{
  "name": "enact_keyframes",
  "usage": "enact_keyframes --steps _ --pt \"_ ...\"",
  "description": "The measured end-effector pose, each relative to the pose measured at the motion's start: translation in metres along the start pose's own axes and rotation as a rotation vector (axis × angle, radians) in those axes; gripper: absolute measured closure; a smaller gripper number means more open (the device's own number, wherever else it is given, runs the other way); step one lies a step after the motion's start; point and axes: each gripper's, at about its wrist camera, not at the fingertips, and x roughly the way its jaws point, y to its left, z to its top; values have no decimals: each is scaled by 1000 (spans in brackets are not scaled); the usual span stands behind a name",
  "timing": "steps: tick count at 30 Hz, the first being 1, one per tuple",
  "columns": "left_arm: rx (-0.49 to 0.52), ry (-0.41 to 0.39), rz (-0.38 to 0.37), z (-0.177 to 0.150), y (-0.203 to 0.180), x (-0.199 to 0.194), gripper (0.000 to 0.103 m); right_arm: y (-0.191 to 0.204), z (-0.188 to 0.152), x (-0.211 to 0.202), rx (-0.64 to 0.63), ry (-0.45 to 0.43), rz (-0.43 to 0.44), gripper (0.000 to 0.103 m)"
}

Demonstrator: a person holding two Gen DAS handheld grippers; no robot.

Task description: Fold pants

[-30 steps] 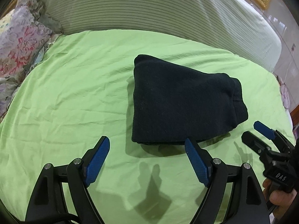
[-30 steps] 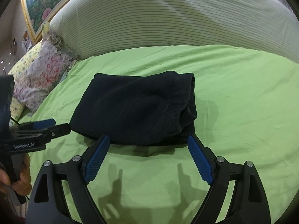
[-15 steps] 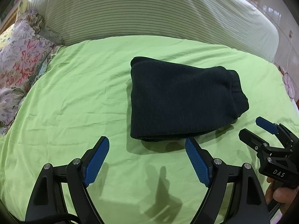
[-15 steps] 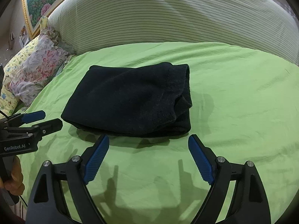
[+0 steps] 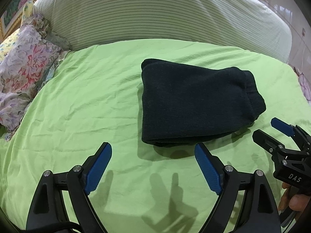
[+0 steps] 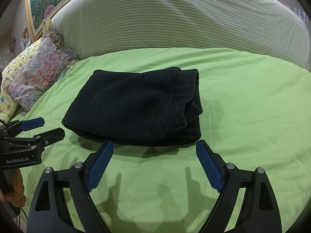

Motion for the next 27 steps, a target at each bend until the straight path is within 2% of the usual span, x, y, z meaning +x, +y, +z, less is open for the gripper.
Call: enact_keyframes --steps 12,27 --pt "-3 -19 12 -2 1 4 12 8 -2 0 -31 -40 6 15" --pt "-10 -28 0 0 5 4 10 13 2 3 -40 -48 3 15"
